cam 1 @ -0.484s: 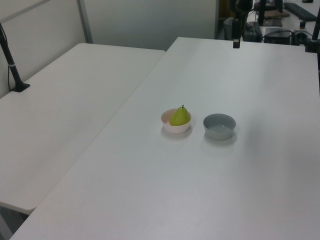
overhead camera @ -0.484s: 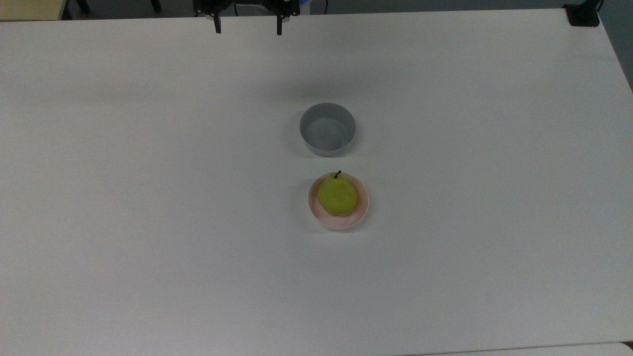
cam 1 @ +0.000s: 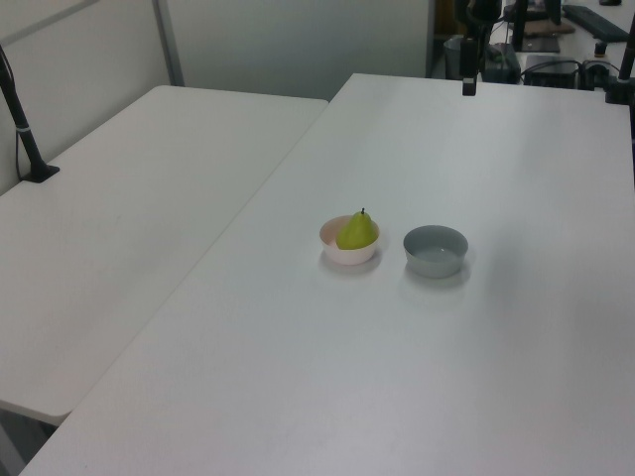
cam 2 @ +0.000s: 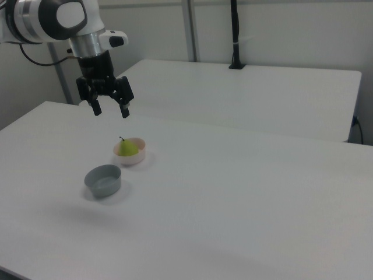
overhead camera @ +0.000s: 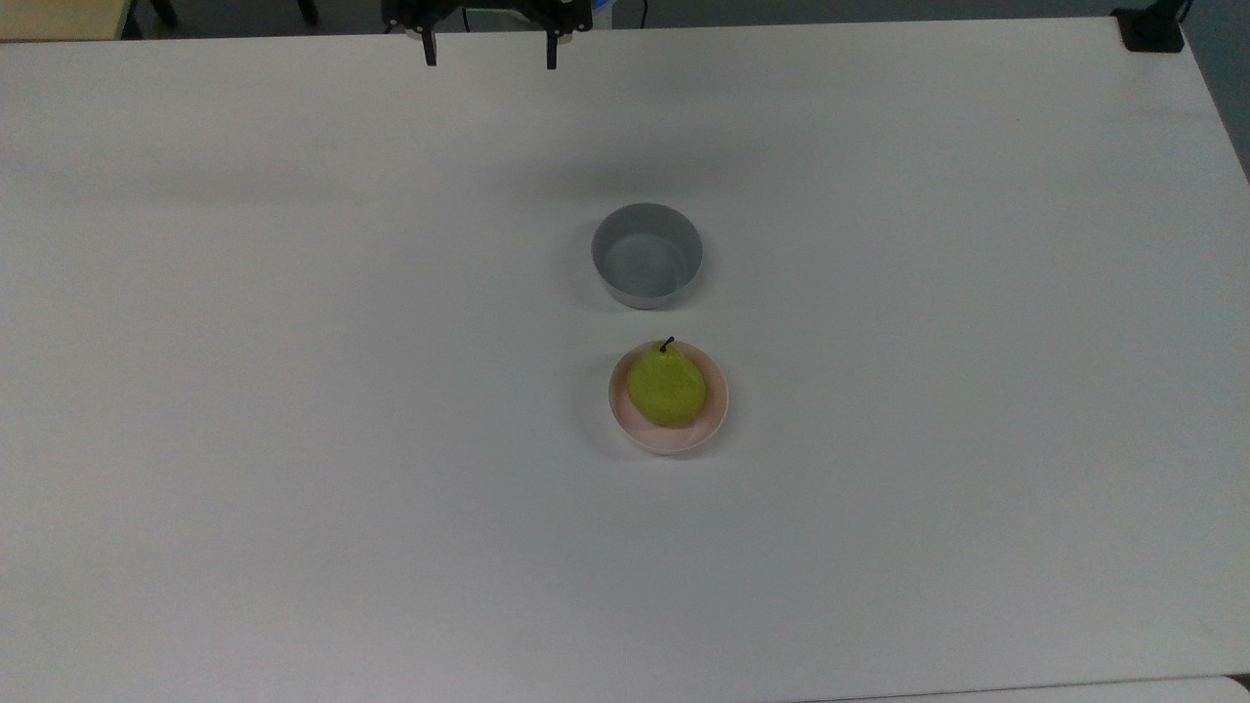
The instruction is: Pick up a pear from the bowl
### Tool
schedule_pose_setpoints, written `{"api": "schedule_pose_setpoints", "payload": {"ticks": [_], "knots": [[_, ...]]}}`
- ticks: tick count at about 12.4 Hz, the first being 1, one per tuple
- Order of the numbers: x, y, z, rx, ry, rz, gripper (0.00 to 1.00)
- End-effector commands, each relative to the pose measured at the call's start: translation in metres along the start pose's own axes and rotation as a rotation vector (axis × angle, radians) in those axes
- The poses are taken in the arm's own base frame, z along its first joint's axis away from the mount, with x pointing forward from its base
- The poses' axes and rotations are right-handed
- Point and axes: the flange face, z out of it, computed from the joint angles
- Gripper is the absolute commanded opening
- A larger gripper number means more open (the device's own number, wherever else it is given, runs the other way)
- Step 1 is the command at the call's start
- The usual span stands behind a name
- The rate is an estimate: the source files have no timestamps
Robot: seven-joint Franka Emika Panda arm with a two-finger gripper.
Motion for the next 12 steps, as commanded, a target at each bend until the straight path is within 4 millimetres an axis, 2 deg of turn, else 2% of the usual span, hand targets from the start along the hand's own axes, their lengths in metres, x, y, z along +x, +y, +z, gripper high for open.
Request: {"api": "schedule_pose_setpoints", "payload": {"ticks": [1,12], "knots": [[-0.0015,0.0005,-0.0026,0.019,-0.001,0.007,1.0],[-0.0013,0.0029,-0.0032,0.02,0.007,0.014,1.0]]}}
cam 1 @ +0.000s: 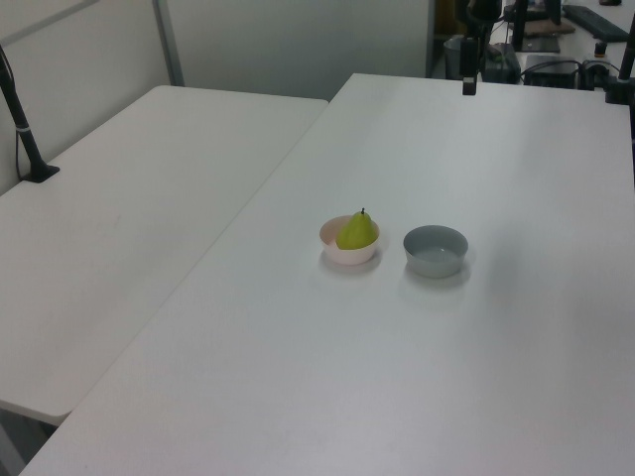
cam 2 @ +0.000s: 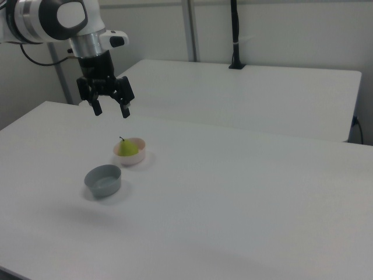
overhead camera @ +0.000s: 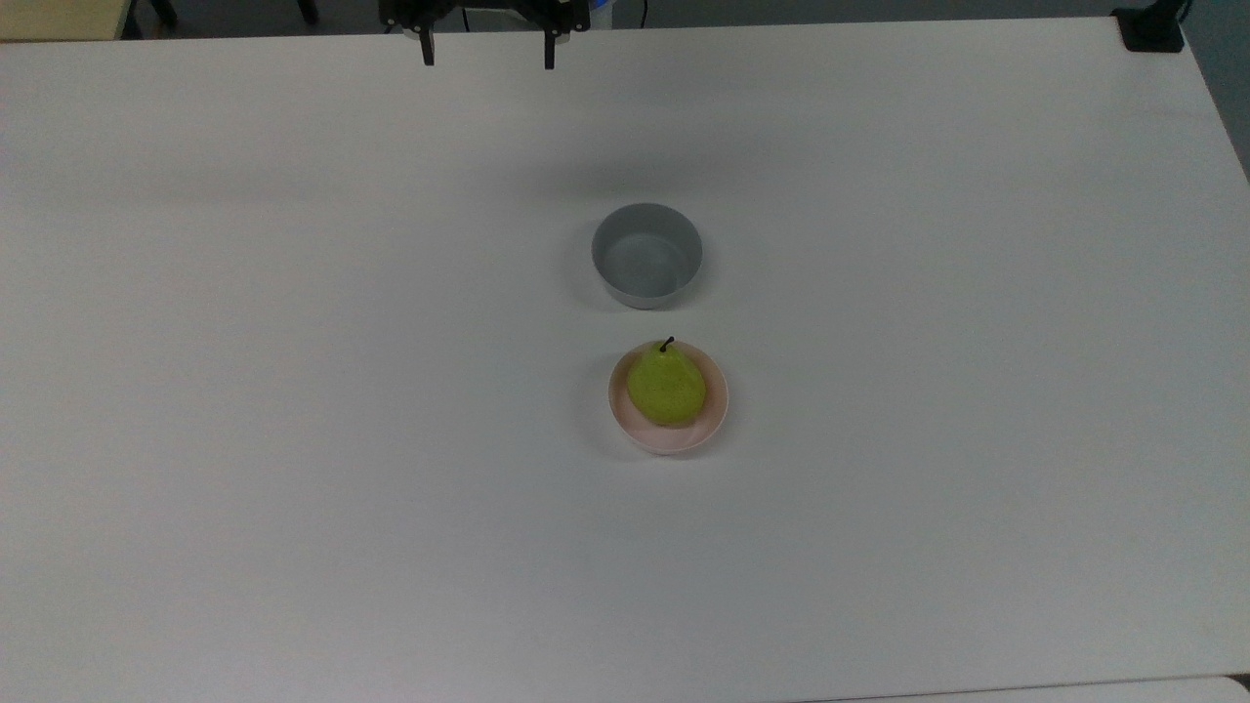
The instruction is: Pick up a pear from the bowl
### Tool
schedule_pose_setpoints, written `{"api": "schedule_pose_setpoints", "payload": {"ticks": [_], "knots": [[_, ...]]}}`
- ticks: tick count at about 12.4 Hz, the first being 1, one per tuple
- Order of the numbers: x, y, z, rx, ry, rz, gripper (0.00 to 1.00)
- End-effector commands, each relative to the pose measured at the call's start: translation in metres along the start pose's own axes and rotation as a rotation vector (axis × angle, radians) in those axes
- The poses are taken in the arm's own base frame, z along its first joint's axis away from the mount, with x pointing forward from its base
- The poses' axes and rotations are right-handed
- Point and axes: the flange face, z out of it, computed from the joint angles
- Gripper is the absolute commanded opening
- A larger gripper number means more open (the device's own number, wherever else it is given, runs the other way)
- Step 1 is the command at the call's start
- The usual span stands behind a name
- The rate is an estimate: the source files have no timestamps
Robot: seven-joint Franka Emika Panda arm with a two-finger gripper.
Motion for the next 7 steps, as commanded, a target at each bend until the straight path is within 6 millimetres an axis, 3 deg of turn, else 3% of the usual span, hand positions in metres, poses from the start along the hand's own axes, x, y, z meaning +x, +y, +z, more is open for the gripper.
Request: {"api": "schedule_pose_setpoints", "payload": {"ticks": [1,7], "knots": [[-0.0012,0.0003,-0.0032,0.02,0.007,0.01,1.0],[0.0009,0.0,-0.0001,0.02,0.004,0.006,1.0]]}}
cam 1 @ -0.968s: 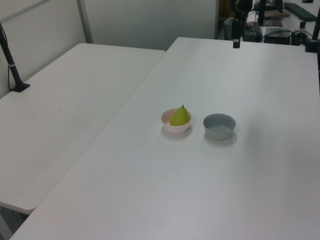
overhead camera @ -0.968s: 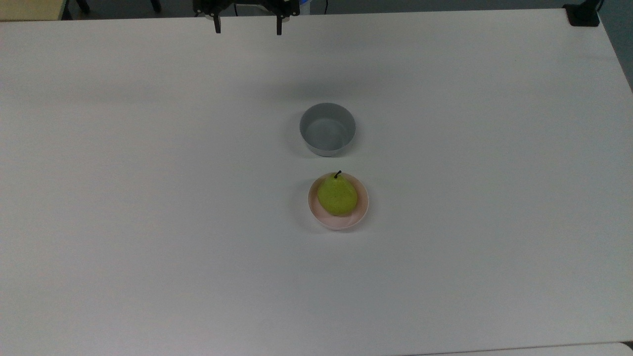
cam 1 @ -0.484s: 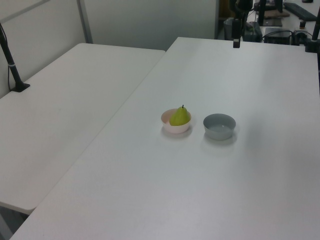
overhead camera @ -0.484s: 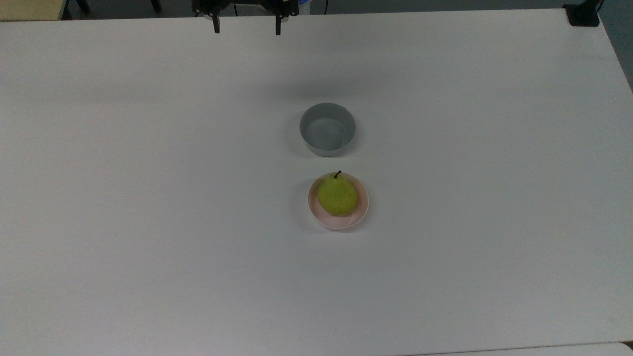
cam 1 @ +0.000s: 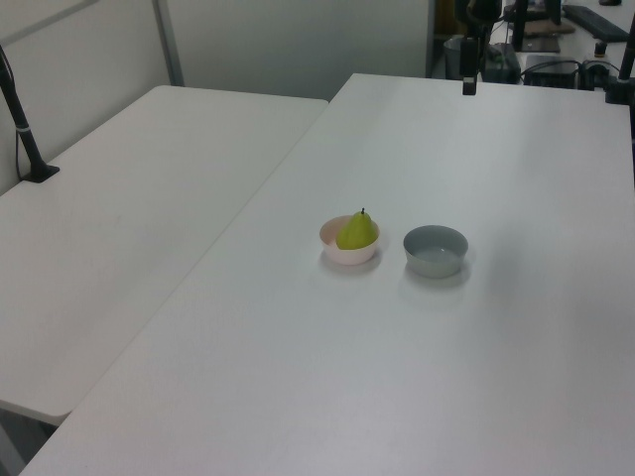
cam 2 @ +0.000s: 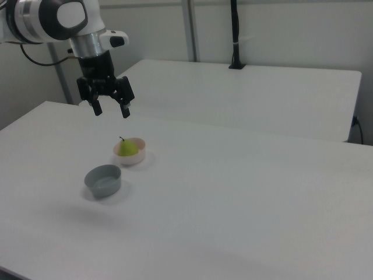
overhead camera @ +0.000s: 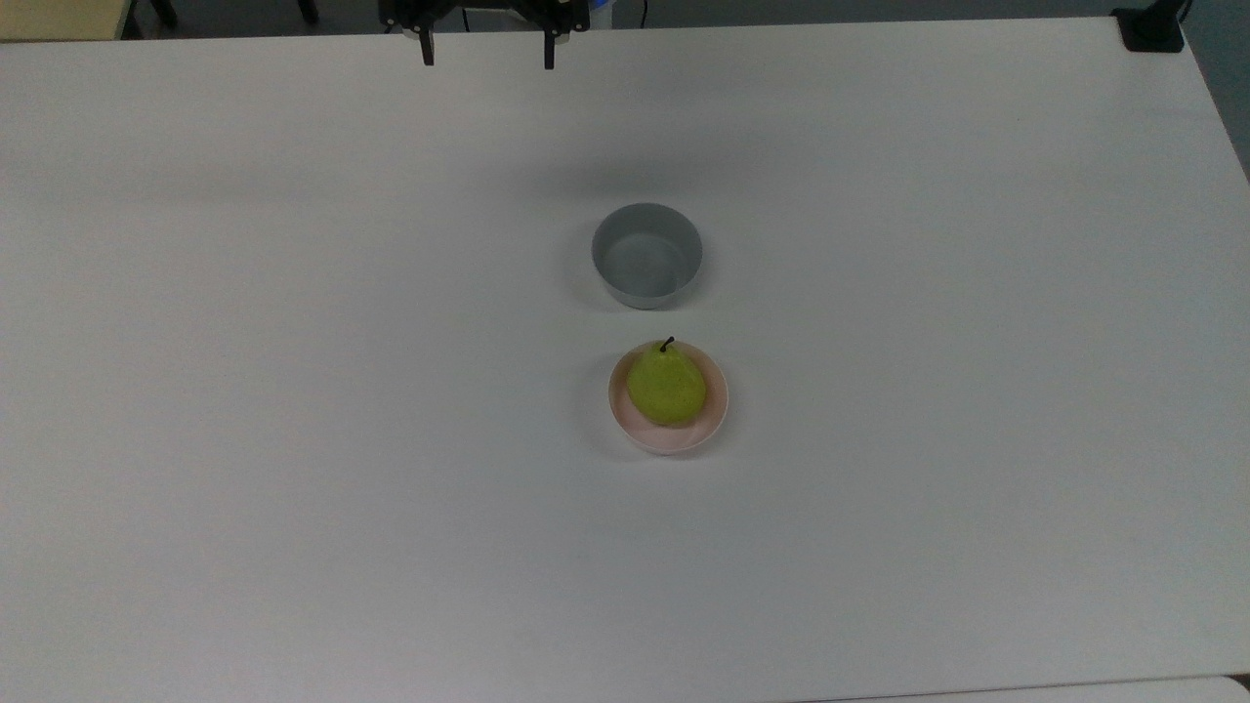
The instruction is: Pick up a pear from the bowl
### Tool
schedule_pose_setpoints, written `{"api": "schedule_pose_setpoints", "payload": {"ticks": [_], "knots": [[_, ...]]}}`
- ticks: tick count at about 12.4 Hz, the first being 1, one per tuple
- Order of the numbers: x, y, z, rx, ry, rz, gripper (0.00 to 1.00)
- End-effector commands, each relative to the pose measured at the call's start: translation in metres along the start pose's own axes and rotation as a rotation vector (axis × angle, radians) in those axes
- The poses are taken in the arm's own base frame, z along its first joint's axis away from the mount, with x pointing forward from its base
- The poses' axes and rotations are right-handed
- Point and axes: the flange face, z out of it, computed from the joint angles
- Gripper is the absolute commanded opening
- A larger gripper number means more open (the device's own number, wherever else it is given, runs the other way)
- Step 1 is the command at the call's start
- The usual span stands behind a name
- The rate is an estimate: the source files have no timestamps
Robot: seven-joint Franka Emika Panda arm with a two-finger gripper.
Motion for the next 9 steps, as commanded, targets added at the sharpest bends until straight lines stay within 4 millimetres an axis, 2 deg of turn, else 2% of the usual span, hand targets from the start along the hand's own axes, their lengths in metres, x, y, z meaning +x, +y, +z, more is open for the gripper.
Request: {"api": "schedule_pose_setpoints", "payload": {"ticks": [1,5,8,9], "knots": [[0.001,0.0,0.001,0.02,0.004,0.003,1.0],[0.004,-0.002,0.002,0.022,0.007,-0.002,1.0],[0.018,-0.006,0.01,0.022,0.053,-0.009,1.0],[0.027,-0.013,0.018,0.023,0.064,-0.019,1.0]]}}
